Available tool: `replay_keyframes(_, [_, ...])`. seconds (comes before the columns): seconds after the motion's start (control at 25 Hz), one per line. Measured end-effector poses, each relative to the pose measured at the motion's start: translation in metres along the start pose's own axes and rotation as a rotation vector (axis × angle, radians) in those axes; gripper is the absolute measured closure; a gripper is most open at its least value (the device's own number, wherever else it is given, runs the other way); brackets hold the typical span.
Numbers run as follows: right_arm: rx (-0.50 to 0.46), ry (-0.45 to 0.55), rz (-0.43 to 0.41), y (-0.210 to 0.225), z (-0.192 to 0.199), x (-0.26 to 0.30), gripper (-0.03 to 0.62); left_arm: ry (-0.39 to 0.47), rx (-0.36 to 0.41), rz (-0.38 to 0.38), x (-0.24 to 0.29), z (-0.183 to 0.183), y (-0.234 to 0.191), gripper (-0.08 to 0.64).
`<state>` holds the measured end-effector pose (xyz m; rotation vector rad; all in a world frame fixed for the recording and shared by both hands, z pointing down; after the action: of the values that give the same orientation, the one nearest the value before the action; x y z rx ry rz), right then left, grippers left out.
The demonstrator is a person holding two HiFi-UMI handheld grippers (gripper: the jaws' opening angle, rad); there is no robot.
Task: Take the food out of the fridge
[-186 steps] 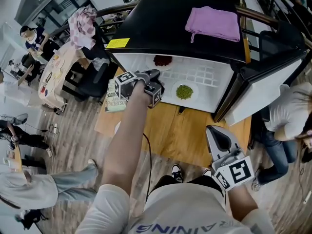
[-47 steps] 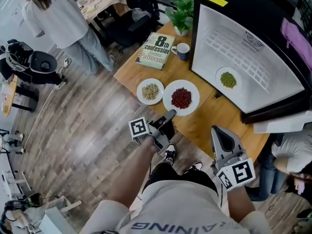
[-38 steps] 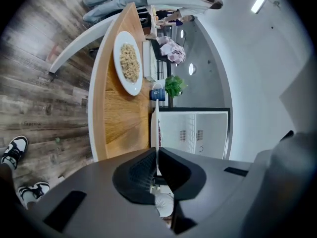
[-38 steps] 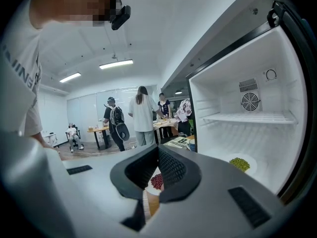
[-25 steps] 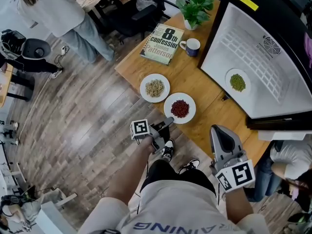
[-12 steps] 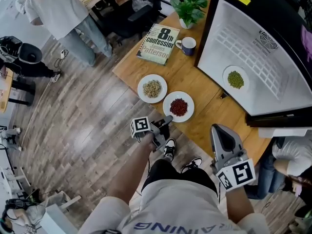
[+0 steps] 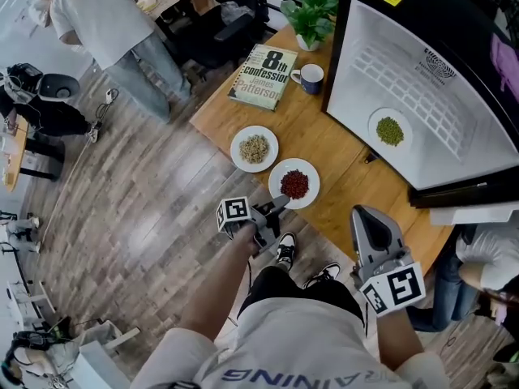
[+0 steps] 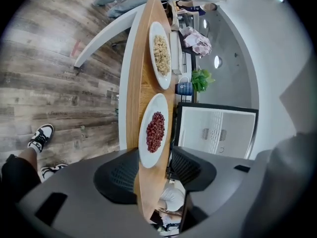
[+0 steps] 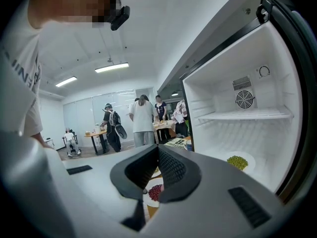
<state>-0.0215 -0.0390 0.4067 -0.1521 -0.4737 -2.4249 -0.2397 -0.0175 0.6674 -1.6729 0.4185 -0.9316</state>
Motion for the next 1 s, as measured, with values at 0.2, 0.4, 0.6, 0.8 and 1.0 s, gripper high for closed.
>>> replay_keyframes(0.2, [0.0,0.009,0.007,-0.001,0.0,-0.01,0.574,-0.014,0.164,-0.175,-0.005,0.0,0.002,0.339])
replay_keyframes(0.4, [0.0,0.025,0.025,-0.001,-0.003,-0.022,0.574,0.084,0.549,-0.419,-0.04,-0.004,0.033,0.367])
replay_keyframes(0.6, [0.006,0.06,0.049,0.007,-0.008,-0.032,0.574,0.199,0.878,-0.407,-0.049,0.005,0.104,0.514])
replay_keyframes(0.8, [0.001,0.112,0.066,0.008,-0.015,-0.042,0.574,0.255,1.075,-0.267,-0.042,0.017,0.175,0.551])
replay_keyframes(1.0, [-0.003,0.144,0.093,0.007,-0.027,-0.063,0.574,0.331,1.213,-0.076,-0.042,0.039,0.255,0.551])
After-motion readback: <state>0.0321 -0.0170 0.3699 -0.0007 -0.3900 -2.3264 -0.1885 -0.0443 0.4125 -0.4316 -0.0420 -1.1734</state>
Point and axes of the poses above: the fingertips, and each gripper's own axes: x forward along the fingers, y to its right, z out of its underside, the point moved 5 cm from there along -x, backward along the fingers, and after that the axes turned 6 degrees about x, right-handed, at the moved point
